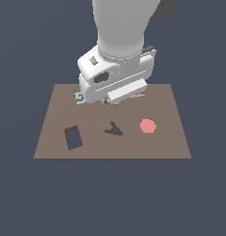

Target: Insert a designated object into the corresponding slot on a board.

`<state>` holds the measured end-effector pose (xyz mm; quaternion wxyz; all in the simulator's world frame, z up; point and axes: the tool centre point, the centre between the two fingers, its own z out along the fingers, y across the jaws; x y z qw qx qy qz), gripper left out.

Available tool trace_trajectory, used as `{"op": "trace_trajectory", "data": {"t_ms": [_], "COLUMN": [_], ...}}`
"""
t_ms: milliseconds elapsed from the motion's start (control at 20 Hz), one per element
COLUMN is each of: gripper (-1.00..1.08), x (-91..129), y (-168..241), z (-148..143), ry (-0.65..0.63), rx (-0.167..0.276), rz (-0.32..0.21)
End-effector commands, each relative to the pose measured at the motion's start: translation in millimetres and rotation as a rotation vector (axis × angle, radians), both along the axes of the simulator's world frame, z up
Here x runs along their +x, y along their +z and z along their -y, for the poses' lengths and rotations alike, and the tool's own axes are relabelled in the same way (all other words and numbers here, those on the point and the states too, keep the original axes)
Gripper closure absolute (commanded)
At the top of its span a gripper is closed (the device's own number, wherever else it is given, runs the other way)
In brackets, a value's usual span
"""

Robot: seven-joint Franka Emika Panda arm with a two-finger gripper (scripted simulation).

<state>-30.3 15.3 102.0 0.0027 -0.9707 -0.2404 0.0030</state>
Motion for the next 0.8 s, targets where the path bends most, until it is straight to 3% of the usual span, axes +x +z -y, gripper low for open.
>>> {"op": "trace_trajectory", "data": {"t_ms": [0,400,750], "gripper": [-0.92,-0.92,-0.92], "x": [-5.4,-17.5,-23.0], "y": [-9.5,-33.5,-46.6], "z": [1.8,8.6,13.8], "ry": [0.087,0.305,0.422], "rx": [0.000,0.000,-0.001], "rz": [0.001,0.005,0.007]}}
